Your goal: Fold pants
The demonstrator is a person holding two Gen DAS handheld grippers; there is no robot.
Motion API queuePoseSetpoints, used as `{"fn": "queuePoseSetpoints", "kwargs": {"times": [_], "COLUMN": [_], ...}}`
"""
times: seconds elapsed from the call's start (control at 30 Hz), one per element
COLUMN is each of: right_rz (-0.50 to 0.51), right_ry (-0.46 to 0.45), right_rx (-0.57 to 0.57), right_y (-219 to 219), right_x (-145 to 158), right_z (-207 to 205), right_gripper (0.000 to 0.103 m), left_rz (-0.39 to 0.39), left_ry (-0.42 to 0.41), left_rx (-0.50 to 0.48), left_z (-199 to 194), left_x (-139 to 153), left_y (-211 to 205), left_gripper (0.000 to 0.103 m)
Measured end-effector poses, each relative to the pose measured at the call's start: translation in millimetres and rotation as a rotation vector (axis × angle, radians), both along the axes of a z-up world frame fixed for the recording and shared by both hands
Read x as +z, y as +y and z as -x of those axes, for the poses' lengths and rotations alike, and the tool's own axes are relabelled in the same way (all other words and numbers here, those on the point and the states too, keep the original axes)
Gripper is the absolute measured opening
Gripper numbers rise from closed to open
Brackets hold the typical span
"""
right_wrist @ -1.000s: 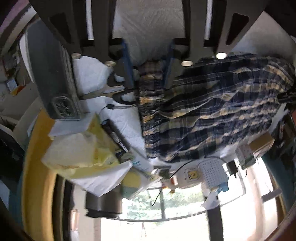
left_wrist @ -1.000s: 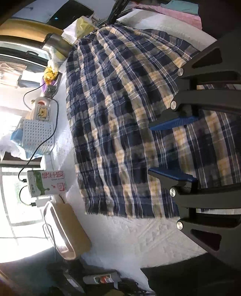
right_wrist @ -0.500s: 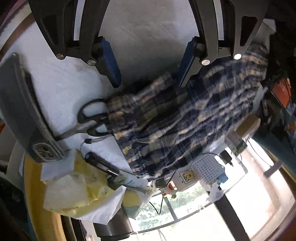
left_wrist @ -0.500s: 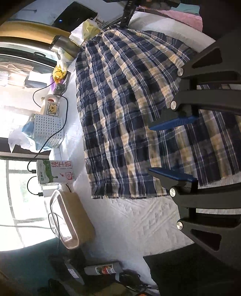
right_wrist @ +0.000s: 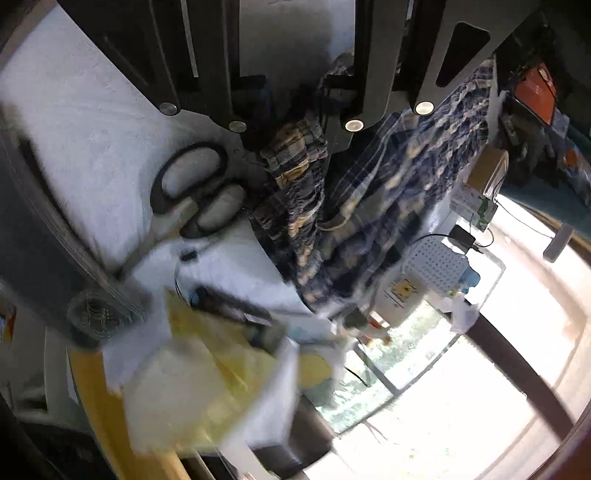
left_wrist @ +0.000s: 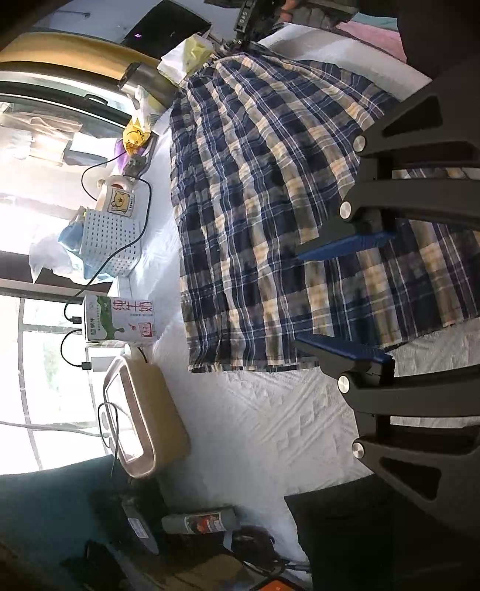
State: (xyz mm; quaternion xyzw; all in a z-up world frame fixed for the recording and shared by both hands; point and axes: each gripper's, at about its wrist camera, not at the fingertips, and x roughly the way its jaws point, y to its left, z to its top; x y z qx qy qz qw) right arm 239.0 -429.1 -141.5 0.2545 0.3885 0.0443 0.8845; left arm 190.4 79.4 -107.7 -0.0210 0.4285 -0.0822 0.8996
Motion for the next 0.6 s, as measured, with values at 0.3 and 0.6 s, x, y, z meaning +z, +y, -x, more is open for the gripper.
{"fn": "queuePoseSetpoints", "kwargs": {"times": [0.3, 0.6], "right_rz": [0.138, 0.168], "right_ry": [-0.201, -0.302], "right_rx": [0.077, 0.259], "right_y": [45, 144], "right_x": [83, 122], "right_z": [3, -30], "right_gripper": [0.017, 0.017], "left_rz": [0.035, 0.082], "left_ry": [-0.058, -0.122], "left_rx": [0.010, 0.022], "left_z": [6, 16], "left_x": [10, 18], "left_y": [14, 41], "left_gripper": [0.041, 0.041]}}
